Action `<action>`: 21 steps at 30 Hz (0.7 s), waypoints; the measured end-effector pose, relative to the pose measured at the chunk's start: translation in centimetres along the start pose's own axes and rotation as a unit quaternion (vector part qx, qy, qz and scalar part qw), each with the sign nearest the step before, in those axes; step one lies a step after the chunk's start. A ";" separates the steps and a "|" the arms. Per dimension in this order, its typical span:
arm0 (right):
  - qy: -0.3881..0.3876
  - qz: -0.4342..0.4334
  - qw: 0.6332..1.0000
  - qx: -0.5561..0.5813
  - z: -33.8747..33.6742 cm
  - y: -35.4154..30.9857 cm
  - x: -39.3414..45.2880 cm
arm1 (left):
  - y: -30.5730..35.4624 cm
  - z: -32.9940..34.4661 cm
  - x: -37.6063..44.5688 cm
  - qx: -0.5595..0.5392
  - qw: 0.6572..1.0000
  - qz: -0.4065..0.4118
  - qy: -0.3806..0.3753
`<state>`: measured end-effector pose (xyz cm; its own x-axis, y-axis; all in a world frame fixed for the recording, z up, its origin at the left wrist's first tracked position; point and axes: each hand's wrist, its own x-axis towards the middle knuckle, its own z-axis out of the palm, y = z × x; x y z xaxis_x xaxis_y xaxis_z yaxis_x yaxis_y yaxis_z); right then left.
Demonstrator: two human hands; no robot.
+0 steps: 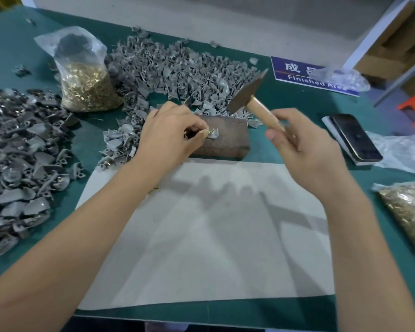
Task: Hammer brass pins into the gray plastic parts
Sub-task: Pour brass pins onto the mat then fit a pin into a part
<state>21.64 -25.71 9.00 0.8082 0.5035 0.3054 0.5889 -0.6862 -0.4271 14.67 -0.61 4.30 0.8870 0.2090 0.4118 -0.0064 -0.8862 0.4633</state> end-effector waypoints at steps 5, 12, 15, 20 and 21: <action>0.033 -0.013 0.998 -0.058 2.1 -0.7 1.0 | 0.4 0.0 -0.3 0.029 0.999 -0.007 0.040; 0.048 0.027 0.996 -0.075 3.2 -1.1 0.0 | 0.4 0.0 -0.3 0.044 0.998 -0.007 0.042; 0.065 0.031 0.995 -0.063 3.3 -1.8 -0.2 | 0.4 0.0 -0.4 0.043 0.998 -0.007 0.038; 0.109 0.034 0.993 -0.040 3.2 -3.1 -0.4 | 0.2 0.1 -0.4 0.034 0.999 -0.005 0.037; 0.109 0.034 0.992 -0.044 3.2 -3.3 -0.5 | 0.3 0.1 -0.4 0.036 0.999 -0.004 0.038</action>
<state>19.30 -22.00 7.48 0.8225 0.3356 0.4593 0.5233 -0.7629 -0.3797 14.37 -0.96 4.22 0.8493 0.2441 0.4681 0.0355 -0.9110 0.4108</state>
